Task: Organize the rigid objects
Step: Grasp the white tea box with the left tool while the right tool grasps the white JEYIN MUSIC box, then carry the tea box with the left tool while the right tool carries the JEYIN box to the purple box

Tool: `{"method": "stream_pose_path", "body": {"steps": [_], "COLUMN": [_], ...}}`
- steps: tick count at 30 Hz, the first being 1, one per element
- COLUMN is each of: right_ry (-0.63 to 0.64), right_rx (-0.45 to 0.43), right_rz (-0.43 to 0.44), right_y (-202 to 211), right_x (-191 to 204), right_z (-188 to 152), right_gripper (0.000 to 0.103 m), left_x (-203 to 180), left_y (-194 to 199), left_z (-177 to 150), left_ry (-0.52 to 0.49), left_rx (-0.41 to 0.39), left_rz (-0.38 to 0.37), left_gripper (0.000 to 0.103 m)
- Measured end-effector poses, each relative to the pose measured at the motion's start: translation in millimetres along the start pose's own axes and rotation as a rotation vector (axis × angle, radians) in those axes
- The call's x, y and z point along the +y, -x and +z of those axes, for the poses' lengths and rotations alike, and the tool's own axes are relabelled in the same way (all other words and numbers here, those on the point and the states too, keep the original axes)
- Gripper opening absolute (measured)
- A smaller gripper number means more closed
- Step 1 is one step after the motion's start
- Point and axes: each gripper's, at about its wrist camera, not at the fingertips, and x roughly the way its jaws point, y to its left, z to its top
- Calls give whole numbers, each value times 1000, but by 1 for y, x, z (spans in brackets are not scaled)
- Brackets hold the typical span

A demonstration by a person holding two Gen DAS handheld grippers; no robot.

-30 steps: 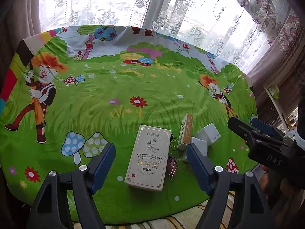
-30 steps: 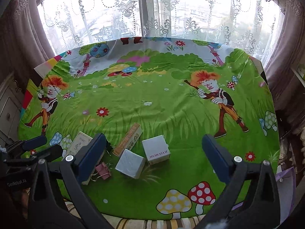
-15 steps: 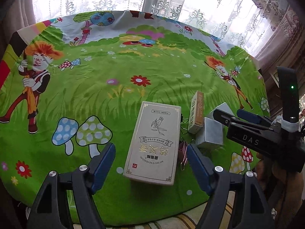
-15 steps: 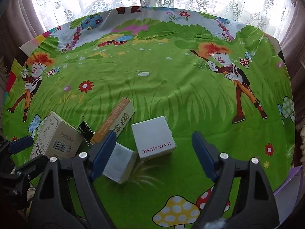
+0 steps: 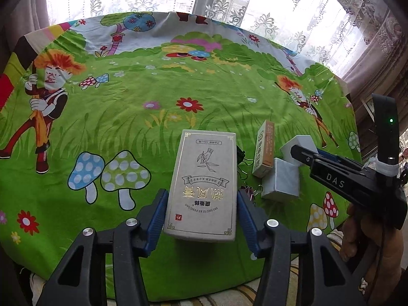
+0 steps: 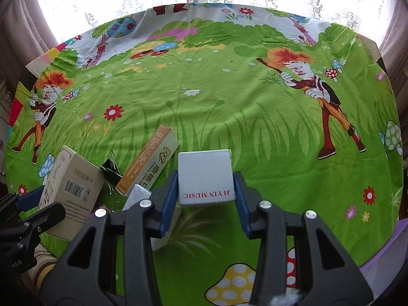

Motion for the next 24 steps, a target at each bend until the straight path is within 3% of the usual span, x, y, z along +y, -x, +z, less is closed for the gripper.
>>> {"method": "stream_pose_path", "body": {"steps": [14,24], "right_ry": [-63,-51], "right_rx": [-174,-214], "right_rz": [-69,-69], "right_y": [56,86], "right_x": [-17,-15], "right_z": [-23,-48], "right_gripper": [46,46], "left_x": [7,12], "left_y": [31,51], "left_z": [-14,-30], "left_ry": [67,137], "left_rx": [-106,-125], "left_rz": [6,-25], "left_gripper": [52,52]}}
